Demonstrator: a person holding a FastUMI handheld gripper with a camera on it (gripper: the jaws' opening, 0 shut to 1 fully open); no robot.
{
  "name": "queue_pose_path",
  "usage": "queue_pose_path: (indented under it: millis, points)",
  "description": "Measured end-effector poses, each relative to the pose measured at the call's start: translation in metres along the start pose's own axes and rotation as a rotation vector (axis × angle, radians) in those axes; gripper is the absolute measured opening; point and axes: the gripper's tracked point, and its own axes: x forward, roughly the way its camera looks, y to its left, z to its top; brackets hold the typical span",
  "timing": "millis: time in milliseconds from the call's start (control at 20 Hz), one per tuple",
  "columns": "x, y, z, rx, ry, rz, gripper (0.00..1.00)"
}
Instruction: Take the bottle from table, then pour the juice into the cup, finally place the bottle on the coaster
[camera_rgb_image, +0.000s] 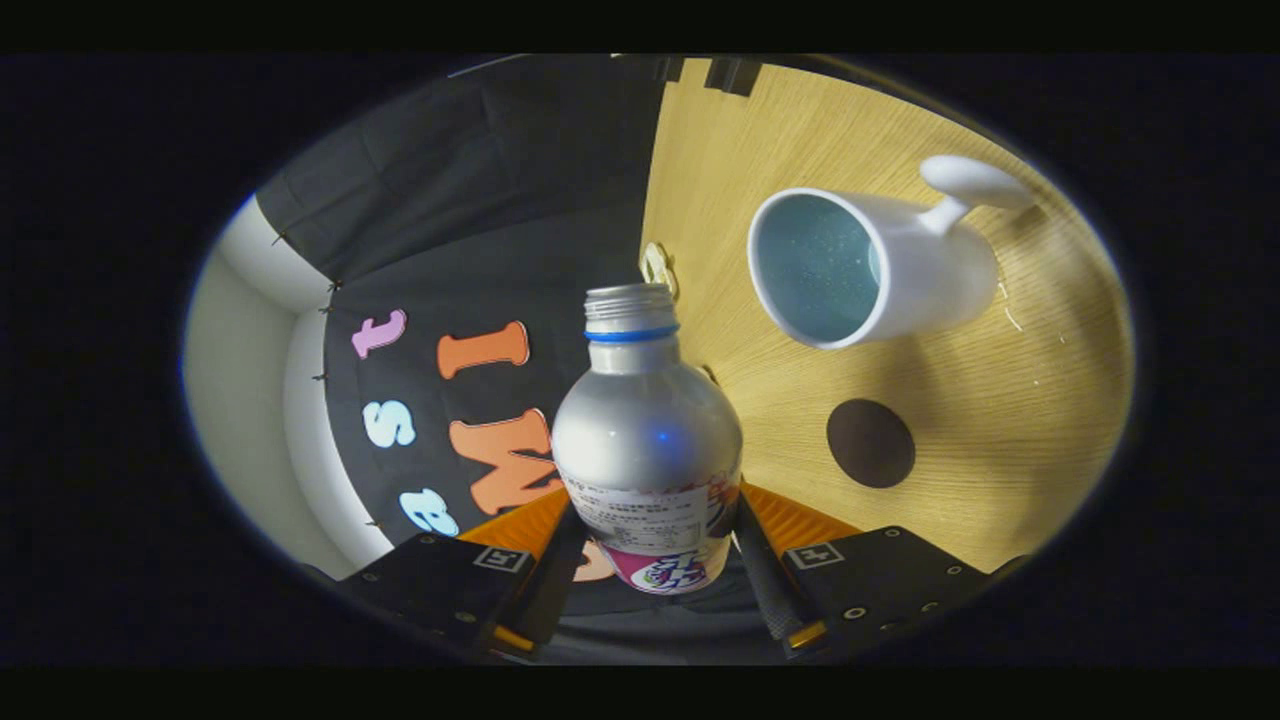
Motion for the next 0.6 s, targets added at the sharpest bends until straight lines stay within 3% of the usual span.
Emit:
queue_pose_path:
  millis: [600]
  points:
    - [-0.003, -0.008, 0.0, 0.128, 0.0, -0.043, 0.78]
